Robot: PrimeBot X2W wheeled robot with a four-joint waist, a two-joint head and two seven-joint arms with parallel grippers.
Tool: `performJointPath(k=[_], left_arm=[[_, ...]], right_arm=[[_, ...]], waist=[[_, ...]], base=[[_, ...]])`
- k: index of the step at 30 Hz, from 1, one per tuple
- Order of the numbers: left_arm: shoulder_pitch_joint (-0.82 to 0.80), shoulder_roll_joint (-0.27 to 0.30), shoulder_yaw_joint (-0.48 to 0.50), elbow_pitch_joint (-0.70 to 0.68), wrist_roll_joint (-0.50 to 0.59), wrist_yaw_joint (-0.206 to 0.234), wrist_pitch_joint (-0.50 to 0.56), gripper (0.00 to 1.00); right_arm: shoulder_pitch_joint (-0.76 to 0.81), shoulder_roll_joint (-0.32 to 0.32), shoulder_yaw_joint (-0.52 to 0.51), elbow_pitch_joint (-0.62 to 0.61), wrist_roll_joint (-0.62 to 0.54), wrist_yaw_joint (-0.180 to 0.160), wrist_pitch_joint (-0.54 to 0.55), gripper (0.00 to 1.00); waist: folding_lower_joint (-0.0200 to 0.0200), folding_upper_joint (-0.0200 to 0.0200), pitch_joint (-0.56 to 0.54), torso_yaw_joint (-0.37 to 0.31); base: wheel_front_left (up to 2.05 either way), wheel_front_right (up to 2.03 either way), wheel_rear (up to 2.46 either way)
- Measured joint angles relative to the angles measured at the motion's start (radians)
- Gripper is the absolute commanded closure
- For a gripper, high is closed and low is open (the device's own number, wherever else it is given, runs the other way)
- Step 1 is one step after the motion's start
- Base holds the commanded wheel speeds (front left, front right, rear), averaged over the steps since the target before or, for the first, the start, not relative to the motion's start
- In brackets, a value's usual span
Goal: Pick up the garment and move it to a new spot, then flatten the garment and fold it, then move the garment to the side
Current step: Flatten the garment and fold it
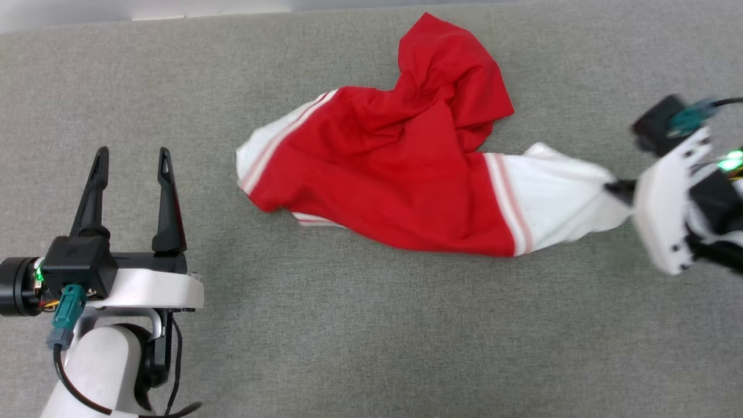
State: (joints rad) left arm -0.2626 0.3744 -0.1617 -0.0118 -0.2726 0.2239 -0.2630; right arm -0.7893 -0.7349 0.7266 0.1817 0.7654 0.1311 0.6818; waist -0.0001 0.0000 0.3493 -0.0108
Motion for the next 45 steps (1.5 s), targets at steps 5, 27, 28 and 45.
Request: performJointPath(k=[5,27,28,45], left_arm=[[0.007,-0.026,0.034,0.015,0.029,-0.04,0.0,0.0],[-0.211,0.032,0.039,0.171,0.08,-0.252,0.098,0.0],[-0.24,0.04,0.029,0.179,0.07,-0.274,0.143,0.0],[-0.592,0.283,-0.494,0.141,-0.357,-0.353,0.934,0.0]], right_arm=[[0.049,-0.071,-0.078,0.053,0.0,0.0,0.008,1.0],[0.12,0.04,-0.459,0.094,-0.227,0.0,-0.499,0.0],[0.122,0.06,-0.487,0.073,-0.259,0.0,-0.528,0.0],[0.328,0.374,-0.709,-0.288,-0.565,0.0,-0.647,0.0]], waist=[[0.0001,0.0,-0.001,-0.004],[0.0001,0.0,-0.054,-0.028],[0.0001,0.0,-0.055,-0.031],[0.0001,0.0,-0.018,-0.087]], base=[[0.0,0.0,0.0],[0.0,0.0,0.0],[0.0,0.0,0.0],[0.0,0.0,0.0]])
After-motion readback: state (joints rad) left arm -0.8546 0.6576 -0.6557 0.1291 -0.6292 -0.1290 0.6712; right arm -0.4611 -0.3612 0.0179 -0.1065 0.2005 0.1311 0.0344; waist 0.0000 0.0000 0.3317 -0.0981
